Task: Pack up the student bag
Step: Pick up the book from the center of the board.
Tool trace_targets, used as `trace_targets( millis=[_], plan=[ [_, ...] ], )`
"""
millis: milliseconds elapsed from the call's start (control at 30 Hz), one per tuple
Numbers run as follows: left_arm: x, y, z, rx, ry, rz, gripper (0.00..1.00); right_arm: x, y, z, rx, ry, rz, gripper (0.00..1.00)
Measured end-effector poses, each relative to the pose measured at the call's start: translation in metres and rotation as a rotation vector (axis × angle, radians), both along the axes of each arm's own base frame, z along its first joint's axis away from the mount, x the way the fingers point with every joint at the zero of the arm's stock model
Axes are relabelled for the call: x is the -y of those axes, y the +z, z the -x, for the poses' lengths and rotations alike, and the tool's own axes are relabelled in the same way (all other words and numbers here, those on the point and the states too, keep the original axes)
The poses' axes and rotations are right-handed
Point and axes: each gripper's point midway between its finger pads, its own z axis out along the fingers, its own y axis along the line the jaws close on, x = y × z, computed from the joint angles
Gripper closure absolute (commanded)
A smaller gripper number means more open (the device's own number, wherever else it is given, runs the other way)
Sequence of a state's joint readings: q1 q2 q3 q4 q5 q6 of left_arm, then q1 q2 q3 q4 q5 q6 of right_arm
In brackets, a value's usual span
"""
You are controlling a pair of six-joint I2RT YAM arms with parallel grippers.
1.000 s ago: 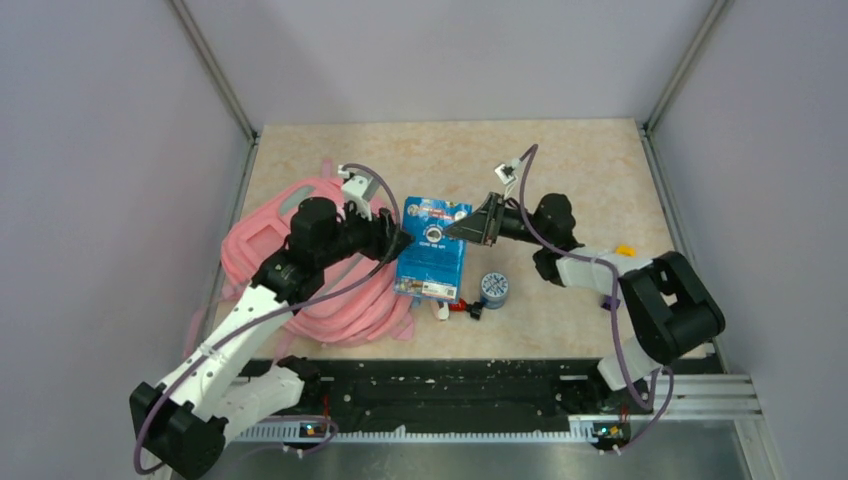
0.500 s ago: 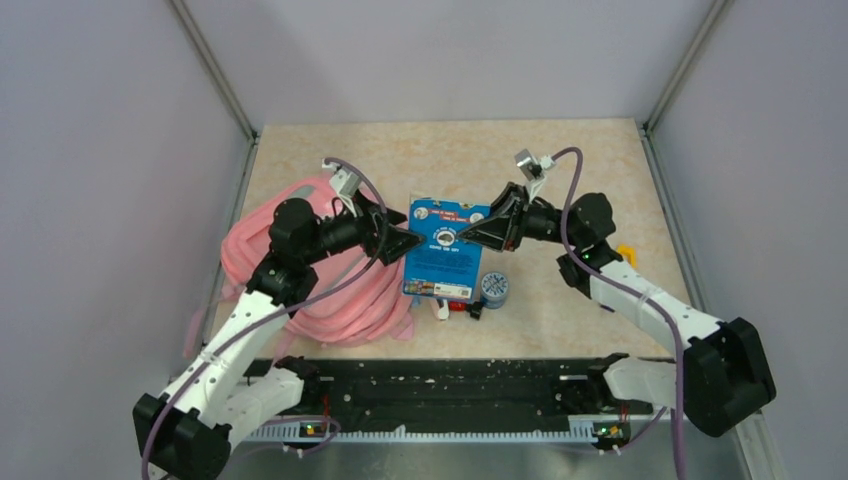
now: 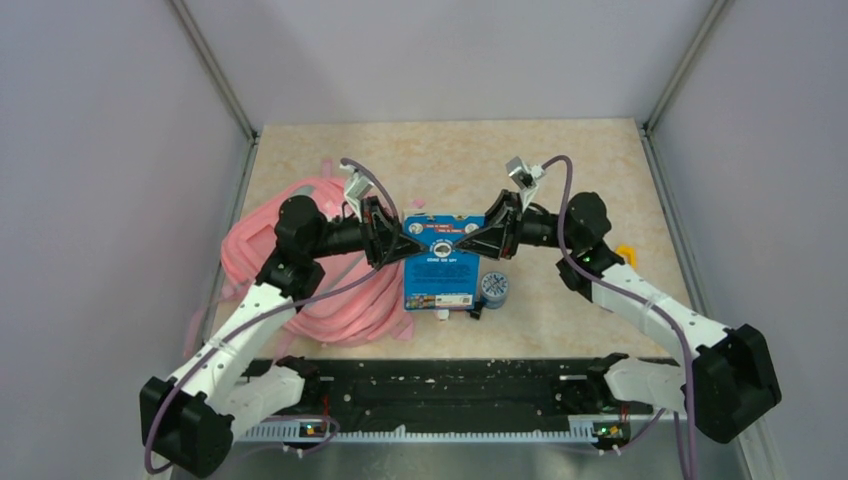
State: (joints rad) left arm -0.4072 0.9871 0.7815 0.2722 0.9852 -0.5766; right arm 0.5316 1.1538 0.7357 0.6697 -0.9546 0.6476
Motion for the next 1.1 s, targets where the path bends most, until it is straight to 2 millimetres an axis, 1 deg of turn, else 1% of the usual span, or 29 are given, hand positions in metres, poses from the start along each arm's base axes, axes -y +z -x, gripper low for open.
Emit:
trace_targets(
  millis=[33, 67, 133, 167, 200, 267, 367, 467, 600, 733, 800, 867, 900, 933, 967, 1000, 1033, 1067, 1100],
  plan=[
    [0.0, -0.002, 0.0, 0.004, 0.002, -0.006, 1.0, 0.0, -0.001, -0.001, 0.004, -0.01, 0.006, 0.9],
    [-0.001, -0.003, 0.0, 0.006, 0.004, -0.012, 1.0, 0.0, -0.001, -0.001, 0.003, -0.015, 0.015, 0.79],
    [-0.001, -0.006, 0.0, 0.026, 0.008, -0.026, 1.0, 0.002, -0.004, -0.001, 0.008, -0.03, 0.036, 0.5],
    [-0.001, -0.007, 0.0, 0.041, 0.012, -0.035, 1.0, 0.002, -0.004, -0.001, 0.007, -0.038, 0.05, 0.37],
    [-0.003, -0.009, 0.001, 0.054, 0.013, -0.05, 1.0, 0.003, -0.007, -0.001, 0.006, -0.049, 0.07, 0.29],
    [-0.005, -0.017, 0.002, 0.065, 0.03, -0.087, 1.0, 0.007, -0.01, -0.003, 0.012, -0.083, 0.109, 0.18],
    [-0.004, -0.034, 0.003, 0.067, 0.046, -0.167, 1.0, 0.013, -0.009, -0.007, 0.041, -0.126, 0.179, 0.13],
    [0.002, -0.046, 0.016, 0.067, -0.003, -0.225, 1.0, 0.018, -0.011, -0.008, 0.064, -0.139, 0.246, 0.1],
    [0.009, -0.056, 0.032, 0.054, -0.083, -0.263, 1.0, 0.023, -0.026, -0.003, 0.06, -0.112, 0.333, 0.1],
    [0.015, -0.065, 0.044, 0.029, -0.157, -0.279, 1.0, 0.022, -0.049, 0.006, 0.015, -0.03, 0.399, 0.1],
    [0.018, -0.069, 0.048, 0.015, -0.181, -0.293, 1.0, 0.016, -0.061, 0.017, -0.006, 0.033, 0.429, 0.12],
    [0.02, -0.073, 0.05, 0.007, -0.196, -0.303, 1.0, 0.009, -0.07, 0.03, -0.012, 0.097, 0.447, 0.22],
    [0.02, -0.074, 0.051, 0.004, -0.2, -0.306, 1.0, 0.005, -0.072, 0.036, -0.011, 0.125, 0.451, 0.3],
    [0.02, -0.075, 0.052, 0.002, -0.203, -0.31, 1.0, 0.001, -0.074, 0.043, -0.011, 0.155, 0.453, 0.44],
    [0.02, -0.075, 0.053, 0.002, -0.205, -0.312, 1.0, -0.002, -0.076, 0.048, -0.008, 0.179, 0.454, 0.61],
    [0.02, -0.076, 0.053, 0.002, -0.207, -0.313, 1.0, -0.005, -0.077, 0.052, -0.006, 0.199, 0.454, 0.8],
    [0.019, -0.077, 0.054, -0.002, -0.21, -0.32, 1.0, -0.008, -0.077, 0.054, -0.005, 0.211, 0.452, 0.95],
    [0.019, -0.078, 0.055, -0.006, -0.209, -0.325, 0.98, -0.009, -0.078, 0.054, -0.005, 0.214, 0.451, 1.0],
    [0.018, -0.079, 0.055, -0.008, -0.208, -0.329, 0.86, -0.01, -0.08, 0.054, -0.021, 0.211, 0.456, 1.0]
  ],
)
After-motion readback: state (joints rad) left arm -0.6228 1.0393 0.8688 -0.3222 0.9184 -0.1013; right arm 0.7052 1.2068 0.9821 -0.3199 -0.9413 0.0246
